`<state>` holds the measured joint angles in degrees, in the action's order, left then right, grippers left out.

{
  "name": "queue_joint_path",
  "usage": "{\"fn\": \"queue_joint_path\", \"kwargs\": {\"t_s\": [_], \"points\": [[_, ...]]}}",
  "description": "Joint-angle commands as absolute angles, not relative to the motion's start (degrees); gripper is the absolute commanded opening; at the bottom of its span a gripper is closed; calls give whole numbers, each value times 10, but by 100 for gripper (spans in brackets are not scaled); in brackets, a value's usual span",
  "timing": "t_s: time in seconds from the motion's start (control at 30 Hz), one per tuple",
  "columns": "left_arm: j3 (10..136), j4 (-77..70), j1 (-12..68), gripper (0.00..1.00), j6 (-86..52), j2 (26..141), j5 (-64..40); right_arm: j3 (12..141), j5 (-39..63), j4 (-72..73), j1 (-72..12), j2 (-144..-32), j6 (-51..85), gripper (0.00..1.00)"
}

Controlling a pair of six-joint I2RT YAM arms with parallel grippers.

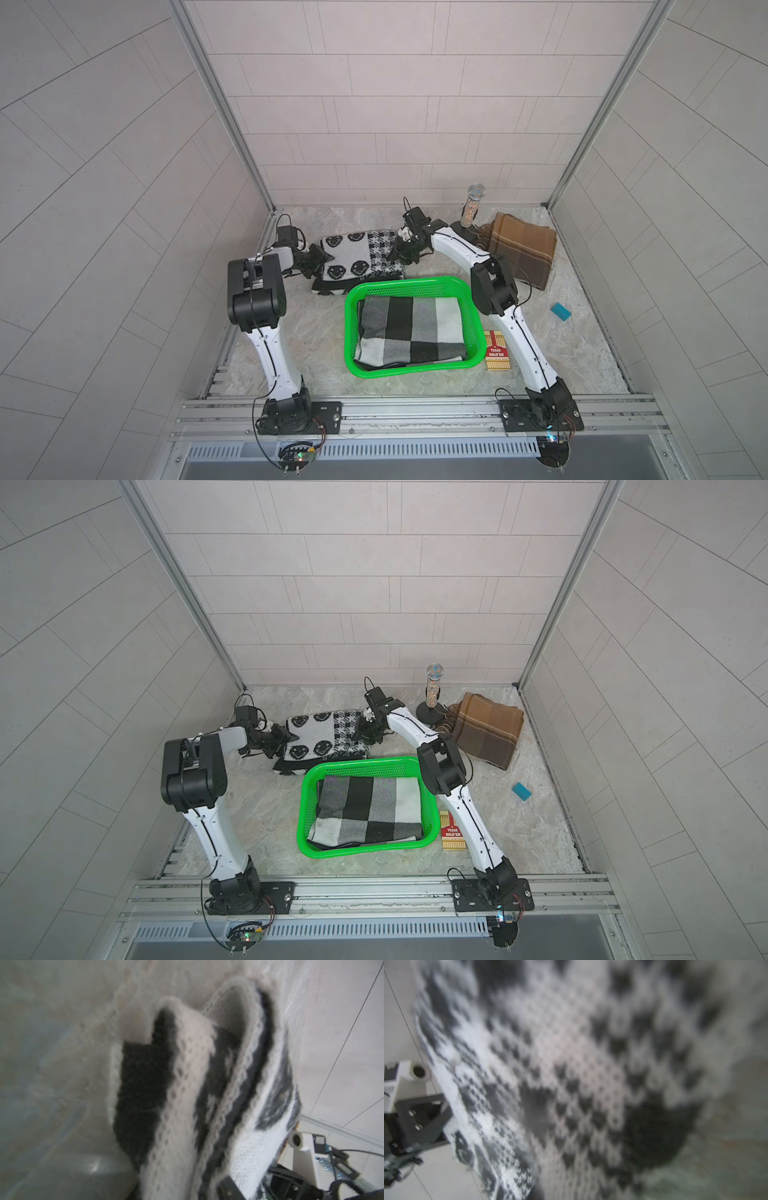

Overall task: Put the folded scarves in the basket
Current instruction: Pick up the scarf at the center of the board.

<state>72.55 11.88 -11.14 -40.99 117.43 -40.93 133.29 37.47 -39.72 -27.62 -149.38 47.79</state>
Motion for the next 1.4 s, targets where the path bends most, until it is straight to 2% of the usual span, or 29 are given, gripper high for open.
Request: {"fn": "queue_joint_path", "kwargs": {"t_s": [0.0,0.07,0.47,1.07,1.37], "points": [[706,87,-91,14,-451,1177,-443,1338,374,-380,-280,-1497,486,10],[702,69,-91,0,-466,1170,-452,1339,370,-376,-281,-1487,487,0],[726,94,-83,0,-489,1090,-451,1381,357,-421,-282,-1442,471,0],[847,235,-73,0,-493,995,-429,1477,325,-495,-282,-1365,456,0],[830,294,-48,0,-511,900,-430,1432,295,-570,-286,-1260,414,0]]}}
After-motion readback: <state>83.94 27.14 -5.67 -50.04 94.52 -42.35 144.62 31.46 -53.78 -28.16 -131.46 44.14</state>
